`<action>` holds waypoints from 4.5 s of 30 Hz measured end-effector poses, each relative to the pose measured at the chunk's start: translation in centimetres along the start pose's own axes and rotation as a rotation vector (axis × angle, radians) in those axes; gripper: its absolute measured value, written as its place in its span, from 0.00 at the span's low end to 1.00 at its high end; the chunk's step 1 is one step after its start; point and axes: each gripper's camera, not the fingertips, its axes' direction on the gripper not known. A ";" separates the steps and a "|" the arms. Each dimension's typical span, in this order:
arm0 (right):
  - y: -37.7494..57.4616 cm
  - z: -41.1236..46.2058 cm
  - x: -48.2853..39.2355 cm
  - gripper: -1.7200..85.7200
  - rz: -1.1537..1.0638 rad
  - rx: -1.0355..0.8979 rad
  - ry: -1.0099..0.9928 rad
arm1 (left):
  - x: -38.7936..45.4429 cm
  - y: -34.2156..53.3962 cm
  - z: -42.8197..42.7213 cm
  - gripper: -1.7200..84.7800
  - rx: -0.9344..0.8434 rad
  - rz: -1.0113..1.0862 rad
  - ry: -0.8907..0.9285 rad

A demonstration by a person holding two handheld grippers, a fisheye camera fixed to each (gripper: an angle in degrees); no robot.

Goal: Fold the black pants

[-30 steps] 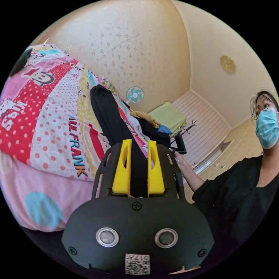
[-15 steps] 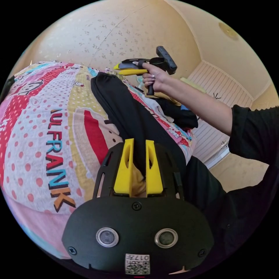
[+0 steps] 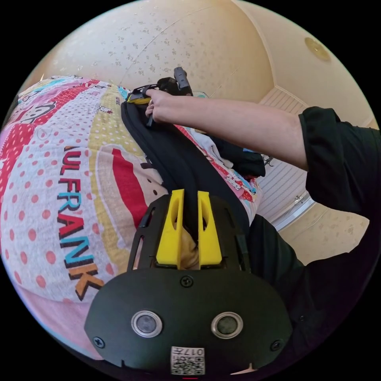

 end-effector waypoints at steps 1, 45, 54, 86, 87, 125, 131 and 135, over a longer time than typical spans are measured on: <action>-0.5 0.7 0.4 0.06 -0.010 -0.056 0.000 | 0.0 -0.1 0.1 0.09 0.001 0.001 0.000; 19.0 -23.9 27.9 0.22 0.261 -0.174 -0.816 | -9.9 -13.7 3.4 0.17 -0.101 -0.355 0.141; 24.3 -26.1 24.4 0.11 0.168 -0.203 -0.899 | -7.7 -9.7 4.1 0.09 -0.150 -0.383 0.233; 21.2 -66.5 0.8 0.02 -0.483 0.224 -0.819 | 20.4 -24.1 -21.8 0.07 0.221 0.222 0.522; 19.4 -65.9 1.1 0.02 -0.467 0.218 -0.823 | 19.4 -25.7 -21.1 0.07 0.223 0.194 0.529; 29.7 -44.8 5.7 0.03 -0.382 0.144 -0.928 | 7.9 0.4 -15.2 0.15 0.241 0.090 0.647; 17.4 -34.6 14.6 0.05 0.018 0.084 -0.636 | 4.9 4.1 -17.6 0.11 0.481 -0.058 0.602; 17.2 -30.3 20.0 0.09 0.190 -0.002 -0.641 | 8.1 4.3 -15.0 0.13 0.325 -0.089 0.430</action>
